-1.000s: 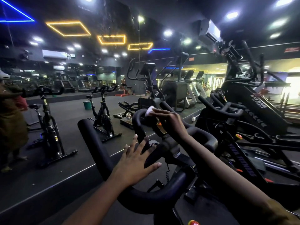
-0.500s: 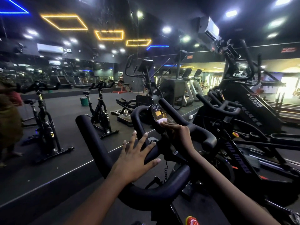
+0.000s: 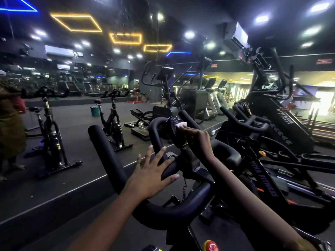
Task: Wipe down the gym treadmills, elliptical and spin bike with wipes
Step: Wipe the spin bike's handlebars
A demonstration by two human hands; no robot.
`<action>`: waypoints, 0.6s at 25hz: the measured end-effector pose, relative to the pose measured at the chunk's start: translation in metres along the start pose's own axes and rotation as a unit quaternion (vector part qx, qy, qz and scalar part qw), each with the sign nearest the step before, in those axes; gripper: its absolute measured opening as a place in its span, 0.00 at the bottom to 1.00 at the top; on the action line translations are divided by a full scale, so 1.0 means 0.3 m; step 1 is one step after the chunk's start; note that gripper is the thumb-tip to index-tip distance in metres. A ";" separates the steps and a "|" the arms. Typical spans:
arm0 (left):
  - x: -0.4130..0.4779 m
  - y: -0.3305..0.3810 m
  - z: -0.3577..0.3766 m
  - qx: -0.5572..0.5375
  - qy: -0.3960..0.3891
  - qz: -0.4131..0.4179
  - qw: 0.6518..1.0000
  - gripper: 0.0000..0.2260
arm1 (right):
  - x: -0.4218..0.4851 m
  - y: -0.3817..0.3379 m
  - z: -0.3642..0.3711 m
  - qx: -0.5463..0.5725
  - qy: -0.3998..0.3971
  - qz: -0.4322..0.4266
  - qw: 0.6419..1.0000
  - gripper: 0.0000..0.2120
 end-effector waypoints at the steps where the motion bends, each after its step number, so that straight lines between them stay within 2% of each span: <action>1: 0.000 0.001 -0.001 -0.001 -0.004 0.000 1.000 0.30 | -0.025 0.005 0.000 0.014 -0.006 0.020 1.000 0.12; 4: -0.006 0.005 -0.005 0.005 0.002 0.001 1.000 0.30 | -0.078 -0.012 -0.006 0.027 -0.067 0.031 0.997 0.16; 7: -0.018 0.013 -0.013 0.035 0.029 0.019 0.999 0.38 | -0.099 -0.058 -0.048 0.038 -0.104 0.018 0.994 0.20; 10: -0.008 0.040 -0.021 0.094 0.043 0.092 0.990 0.46 | -0.117 -0.001 -0.149 0.046 -0.042 0.104 0.993 0.19; 12: 0.018 0.041 -0.018 0.124 0.025 0.110 0.986 0.45 | -0.162 0.051 -0.167 -0.033 -0.076 0.158 0.984 0.16; 13: 0.030 0.038 -0.011 0.141 0.016 0.110 0.984 0.44 | -0.196 0.069 -0.154 -0.071 -0.105 0.156 0.980 0.14; 15: 0.048 0.034 0.006 0.159 0.020 0.111 0.981 0.47 | -0.266 0.082 -0.107 -0.064 -0.126 0.158 0.977 0.09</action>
Point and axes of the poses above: each hand's wrist, its own x-axis towards the middle knuckle, its own z-axis out of the palm, y = z × x, the point moved 2 cm from there along x, towards the middle knuckle, and after that the axes turned 4 degrees about -y, right-handed, at the moved point
